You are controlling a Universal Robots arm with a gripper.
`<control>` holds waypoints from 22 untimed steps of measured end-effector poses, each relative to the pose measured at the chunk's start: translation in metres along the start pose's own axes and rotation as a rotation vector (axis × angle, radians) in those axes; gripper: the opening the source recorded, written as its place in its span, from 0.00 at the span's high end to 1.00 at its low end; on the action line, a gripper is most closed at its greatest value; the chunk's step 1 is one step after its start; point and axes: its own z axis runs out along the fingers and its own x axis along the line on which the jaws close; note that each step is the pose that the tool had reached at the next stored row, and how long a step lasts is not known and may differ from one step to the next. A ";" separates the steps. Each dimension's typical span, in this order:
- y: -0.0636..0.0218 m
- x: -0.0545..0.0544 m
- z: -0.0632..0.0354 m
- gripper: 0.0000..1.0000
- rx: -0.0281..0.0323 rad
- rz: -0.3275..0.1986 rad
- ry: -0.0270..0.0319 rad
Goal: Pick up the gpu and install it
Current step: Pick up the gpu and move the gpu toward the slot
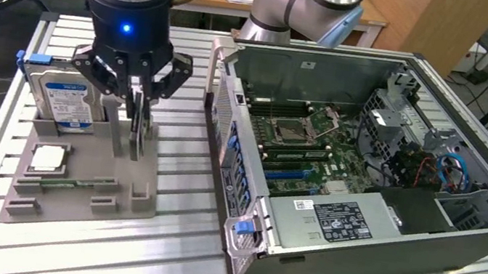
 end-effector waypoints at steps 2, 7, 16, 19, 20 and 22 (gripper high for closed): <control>0.0001 0.000 -0.0020 0.74 0.0001 0.000 0.0000; 0.0003 0.000 -0.0068 0.74 0.0000 0.000 -0.0001; 0.0007 0.000 -0.0151 0.74 0.0000 0.000 -0.0001; 0.0009 0.000 -0.0177 0.74 0.0000 0.000 -0.0001; 0.0009 0.000 -0.0186 0.74 0.0000 0.000 -0.0001; 0.0010 0.000 -0.0202 0.74 0.0000 0.000 -0.0001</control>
